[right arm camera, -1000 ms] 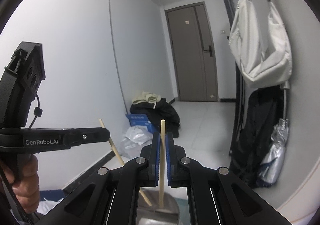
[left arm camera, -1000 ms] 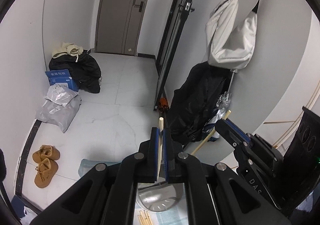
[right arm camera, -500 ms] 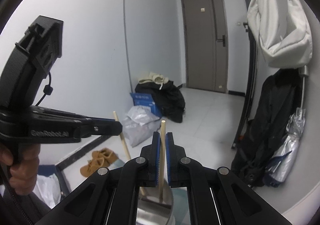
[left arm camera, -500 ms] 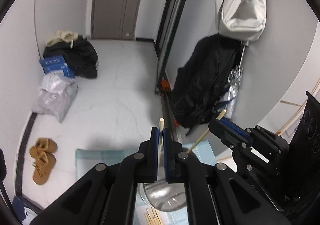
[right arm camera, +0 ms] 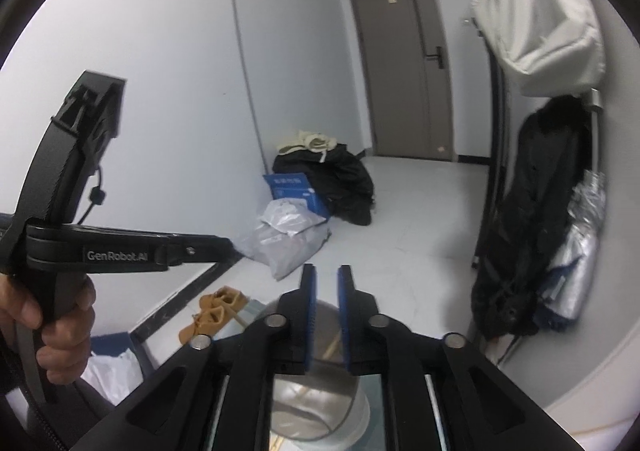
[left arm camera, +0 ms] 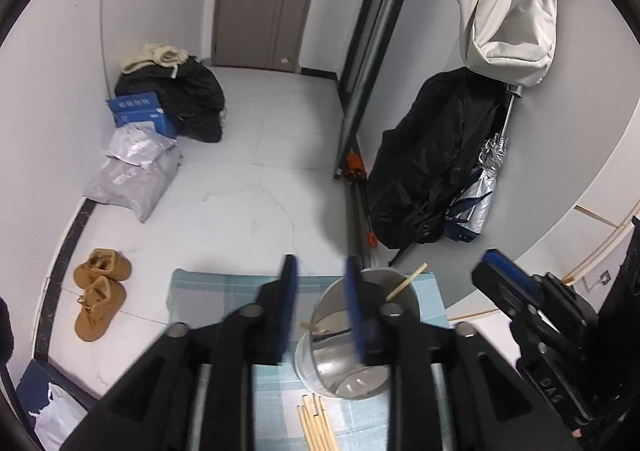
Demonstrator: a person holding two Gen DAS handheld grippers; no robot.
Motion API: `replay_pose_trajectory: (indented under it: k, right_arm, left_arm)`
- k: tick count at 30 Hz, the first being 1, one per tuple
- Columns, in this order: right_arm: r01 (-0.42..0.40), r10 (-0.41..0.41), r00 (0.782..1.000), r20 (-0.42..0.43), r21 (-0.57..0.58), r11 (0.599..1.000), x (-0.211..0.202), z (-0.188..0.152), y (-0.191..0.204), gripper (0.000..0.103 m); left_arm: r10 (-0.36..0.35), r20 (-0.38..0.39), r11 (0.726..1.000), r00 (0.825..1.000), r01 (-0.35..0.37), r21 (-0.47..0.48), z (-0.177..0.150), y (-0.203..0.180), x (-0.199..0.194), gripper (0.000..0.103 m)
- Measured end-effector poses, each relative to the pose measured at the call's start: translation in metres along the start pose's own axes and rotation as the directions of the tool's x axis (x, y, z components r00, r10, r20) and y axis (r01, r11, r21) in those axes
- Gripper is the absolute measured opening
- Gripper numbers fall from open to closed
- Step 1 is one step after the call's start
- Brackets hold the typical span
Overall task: Organize utensils
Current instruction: 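Withdraw the open right gripper from the holder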
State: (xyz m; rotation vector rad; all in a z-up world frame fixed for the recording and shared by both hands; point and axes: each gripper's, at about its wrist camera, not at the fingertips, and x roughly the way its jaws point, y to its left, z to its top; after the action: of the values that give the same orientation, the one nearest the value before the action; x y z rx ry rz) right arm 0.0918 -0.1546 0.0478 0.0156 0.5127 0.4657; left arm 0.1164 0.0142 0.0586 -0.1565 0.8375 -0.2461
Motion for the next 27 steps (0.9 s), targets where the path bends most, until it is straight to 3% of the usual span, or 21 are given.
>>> replay_pose_trajectory:
  k: [2, 7, 11, 14, 20, 27]
  right_arm:
    - [0.009, -0.009, 1.0, 0.009, 0.017, 1.0, -0.01, -0.003, 0.0, 0.028]
    - [0.052, -0.053, 0.998, 0.027, 0.047, 0.998, -0.034, -0.011, 0.004, 0.043]
    - [0.128, -0.133, 0.988, 0.073, 0.065, 0.99, -0.057, -0.017, 0.01, 0.064]
    - [0.15, -0.155, 0.985, 0.077, 0.076, 0.986, -0.066, -0.023, 0.012, 0.067]
    - [0.162, -0.169, 0.983, 0.07, 0.092, 0.982, -0.081, -0.038, 0.022, 0.072]
    - [0.165, -0.169, 0.985, 0.035, 0.098, 0.981, -0.088, -0.066, 0.034, 0.073]
  left_arm:
    - [0.014, 0.018, 1.0, 1.0, -0.014, -0.001, -0.005, 0.0, -0.006, 0.041]
    - [0.061, 0.072, 0.998, 0.996, -0.061, -0.014, -0.017, -0.001, -0.023, 0.05]
    - [0.092, 0.115, 0.996, 0.989, -0.09, -0.024, -0.03, -0.003, -0.036, 0.061]
    - [0.108, 0.149, 0.994, 0.983, -0.103, -0.042, -0.04, -0.005, -0.045, 0.073]
    - [0.157, 0.213, 0.988, 0.964, -0.151, -0.046, -0.058, -0.01, -0.058, 0.083]
    - [0.166, 0.236, 0.986, 0.957, -0.163, -0.035, -0.085, -0.01, -0.063, 0.084]
